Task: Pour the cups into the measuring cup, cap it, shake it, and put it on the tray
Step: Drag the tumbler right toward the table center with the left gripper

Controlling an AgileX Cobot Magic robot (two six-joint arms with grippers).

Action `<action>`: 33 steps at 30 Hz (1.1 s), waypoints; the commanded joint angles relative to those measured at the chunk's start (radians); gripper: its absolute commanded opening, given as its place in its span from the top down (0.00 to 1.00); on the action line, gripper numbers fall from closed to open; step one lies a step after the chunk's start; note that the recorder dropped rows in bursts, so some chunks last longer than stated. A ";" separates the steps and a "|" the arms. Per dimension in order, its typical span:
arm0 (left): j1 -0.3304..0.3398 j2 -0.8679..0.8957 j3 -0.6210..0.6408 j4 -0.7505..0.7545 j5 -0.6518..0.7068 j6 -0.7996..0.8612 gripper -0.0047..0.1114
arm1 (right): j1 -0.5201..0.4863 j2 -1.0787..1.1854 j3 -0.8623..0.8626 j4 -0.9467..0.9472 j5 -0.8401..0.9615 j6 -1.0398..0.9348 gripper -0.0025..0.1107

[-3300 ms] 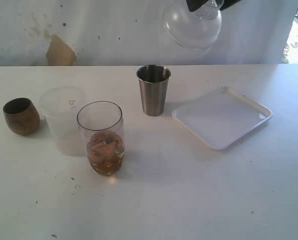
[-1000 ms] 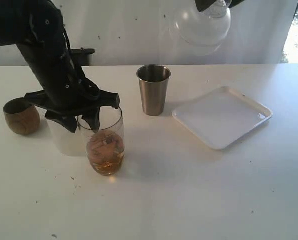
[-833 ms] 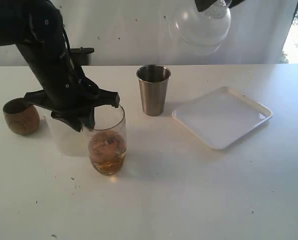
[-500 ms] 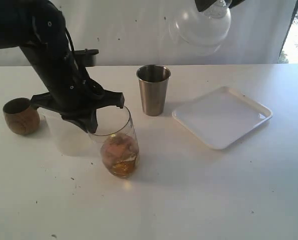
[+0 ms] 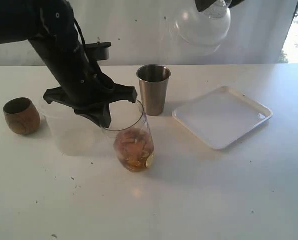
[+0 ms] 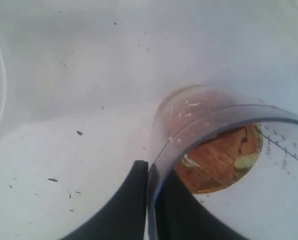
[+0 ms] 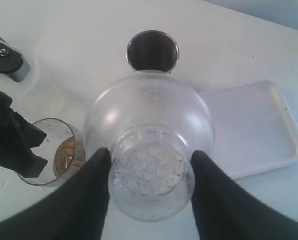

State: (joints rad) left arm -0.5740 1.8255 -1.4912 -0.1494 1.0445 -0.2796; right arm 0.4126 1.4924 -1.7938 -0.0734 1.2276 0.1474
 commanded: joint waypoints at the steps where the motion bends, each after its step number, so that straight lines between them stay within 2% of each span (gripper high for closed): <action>1: -0.027 0.034 -0.053 -0.020 0.054 0.032 0.96 | -0.005 0.001 0.004 -0.010 -0.007 -0.006 0.98; 4: -0.041 0.052 -0.098 -0.013 0.068 0.034 0.96 | -0.005 0.001 0.004 -0.010 -0.007 -0.006 0.98; 9: -0.056 0.052 -0.161 0.101 0.173 0.019 0.96 | -0.005 0.001 0.004 -0.010 -0.007 -0.006 0.98; 13: -0.063 0.061 -0.161 0.098 0.177 0.023 0.96 | -0.005 0.001 0.004 -0.010 -0.007 -0.006 0.98; 17: -0.111 0.082 -0.161 0.105 0.141 0.041 0.96 | -0.005 0.001 0.004 -0.010 -0.007 -0.006 0.98; 21: -0.111 0.087 -0.161 0.105 0.136 0.041 0.95 | -0.005 0.001 0.004 -0.010 -0.007 -0.006 0.98; 26: -0.111 0.087 -0.161 0.105 0.129 0.045 0.77 | -0.005 0.001 0.004 -0.006 -0.007 -0.006 0.98; 33: -0.111 0.087 -0.161 0.105 0.123 0.045 0.44 | -0.005 0.001 0.004 -0.006 -0.007 -0.006 0.98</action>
State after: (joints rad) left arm -0.6814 1.9243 -1.6441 -0.0406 1.1742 -0.2361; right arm 0.4126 1.4924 -1.7938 -0.0734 1.2276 0.1474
